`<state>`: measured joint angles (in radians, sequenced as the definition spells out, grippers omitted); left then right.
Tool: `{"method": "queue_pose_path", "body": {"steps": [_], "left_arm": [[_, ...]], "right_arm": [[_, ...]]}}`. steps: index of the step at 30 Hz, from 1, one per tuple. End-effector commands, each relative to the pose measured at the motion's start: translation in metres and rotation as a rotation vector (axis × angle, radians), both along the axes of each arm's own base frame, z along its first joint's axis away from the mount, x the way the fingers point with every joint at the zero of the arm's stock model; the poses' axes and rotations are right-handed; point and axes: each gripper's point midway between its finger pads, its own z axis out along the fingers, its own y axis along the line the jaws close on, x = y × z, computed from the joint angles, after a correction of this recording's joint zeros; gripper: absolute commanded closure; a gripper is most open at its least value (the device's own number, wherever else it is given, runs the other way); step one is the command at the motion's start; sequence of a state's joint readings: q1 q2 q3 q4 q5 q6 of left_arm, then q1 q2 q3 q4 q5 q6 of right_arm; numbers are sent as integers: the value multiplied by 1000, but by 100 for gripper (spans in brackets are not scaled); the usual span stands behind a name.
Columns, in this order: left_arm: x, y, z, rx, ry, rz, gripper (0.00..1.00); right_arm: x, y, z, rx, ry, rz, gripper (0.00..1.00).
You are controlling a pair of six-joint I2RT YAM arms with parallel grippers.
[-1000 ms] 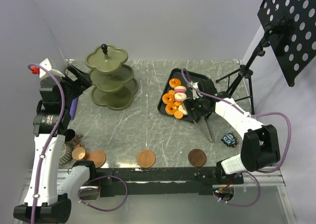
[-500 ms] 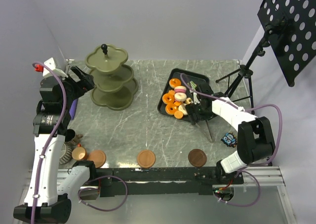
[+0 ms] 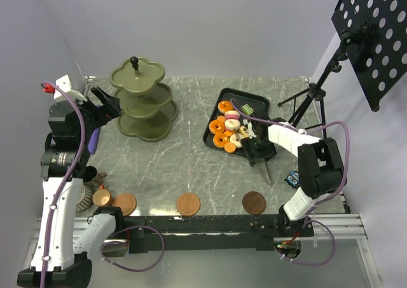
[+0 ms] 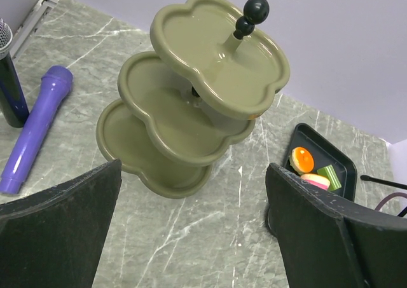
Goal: Serve the afternoon tea
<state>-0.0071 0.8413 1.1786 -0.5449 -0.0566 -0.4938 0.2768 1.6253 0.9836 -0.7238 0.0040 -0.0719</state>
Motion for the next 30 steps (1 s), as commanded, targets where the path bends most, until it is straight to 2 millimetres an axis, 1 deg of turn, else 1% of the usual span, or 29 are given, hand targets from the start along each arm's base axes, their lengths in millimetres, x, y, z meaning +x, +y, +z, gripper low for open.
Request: {"method": "queue_pose_path", "body": {"steps": [1, 2, 3, 7, 11, 14, 17, 20, 22, 27, 30], "left_arm": [[-2, 1, 7, 13, -32, -2, 0], [-2, 1, 6, 10, -31, -1, 0], [-1, 1, 5, 8, -28, -1, 0], [1, 1, 5, 8, -26, -2, 0], [4, 0, 2, 6, -16, -3, 0], [5, -1, 0, -3, -10, -8, 0], [7, -2, -2, -11, -6, -12, 0], [8, -3, -2, -16, -4, -14, 0], [10, -3, -3, -18, 0, -16, 0], [13, -6, 2, -31, -6, -25, 0], [16, -7, 5, -36, -11, -28, 0]], "right_arm": [[7, 2, 19, 13, -37, -17, 30], [7, 2, 23, 17, -49, -19, 34], [5, 7, 26, 42, -49, -17, 37], [-2, 9, 43, 55, -63, -23, 45], [-7, 12, 70, 75, -104, -30, 48], [-7, 18, 95, 98, -152, -20, 48], [-5, 20, 115, 95, -181, -10, 48], [0, 23, 125, 98, -194, -3, 49], [5, 28, 128, 118, -209, -37, 49], [20, 37, 135, 152, -226, -91, 50], [26, 37, 141, 148, -230, -141, 50]]}}
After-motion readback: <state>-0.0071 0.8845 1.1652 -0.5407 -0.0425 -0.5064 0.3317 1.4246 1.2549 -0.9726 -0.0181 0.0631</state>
